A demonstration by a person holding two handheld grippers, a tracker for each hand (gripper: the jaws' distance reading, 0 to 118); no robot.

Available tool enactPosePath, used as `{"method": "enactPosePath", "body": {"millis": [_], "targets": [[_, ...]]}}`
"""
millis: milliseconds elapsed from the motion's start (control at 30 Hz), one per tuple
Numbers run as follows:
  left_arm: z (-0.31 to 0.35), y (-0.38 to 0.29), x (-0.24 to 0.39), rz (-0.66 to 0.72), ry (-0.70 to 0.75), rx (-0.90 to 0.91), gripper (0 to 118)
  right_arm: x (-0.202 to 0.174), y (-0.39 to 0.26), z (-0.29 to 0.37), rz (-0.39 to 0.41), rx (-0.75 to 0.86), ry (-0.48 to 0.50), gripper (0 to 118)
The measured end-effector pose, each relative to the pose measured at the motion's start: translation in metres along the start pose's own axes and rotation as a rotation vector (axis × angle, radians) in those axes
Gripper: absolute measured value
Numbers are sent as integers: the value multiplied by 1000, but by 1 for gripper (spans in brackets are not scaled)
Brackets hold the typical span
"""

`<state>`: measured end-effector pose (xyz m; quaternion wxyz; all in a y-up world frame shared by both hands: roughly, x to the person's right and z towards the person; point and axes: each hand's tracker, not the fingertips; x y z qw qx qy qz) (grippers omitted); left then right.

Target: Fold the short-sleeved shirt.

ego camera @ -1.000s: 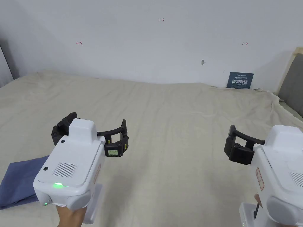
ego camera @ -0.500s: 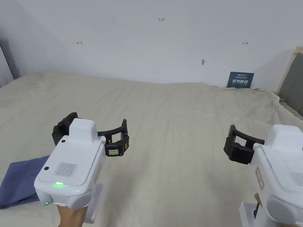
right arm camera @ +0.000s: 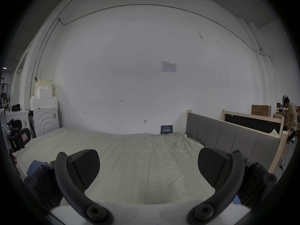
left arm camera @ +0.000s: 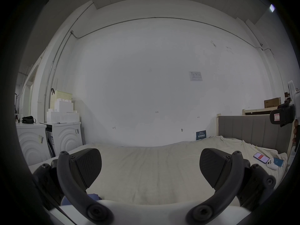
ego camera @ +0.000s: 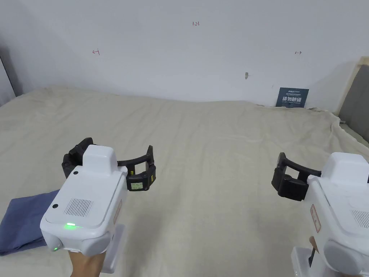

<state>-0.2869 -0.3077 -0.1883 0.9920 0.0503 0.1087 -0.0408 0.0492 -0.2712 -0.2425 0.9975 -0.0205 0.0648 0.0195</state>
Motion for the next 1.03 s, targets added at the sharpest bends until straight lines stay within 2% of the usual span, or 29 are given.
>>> {"method": "enactPosePath", "body": {"millis": [1033], "targets": [[-6,-2,2,-4,10,2,118,-5,4,0,-4,-6,1,118]]}}
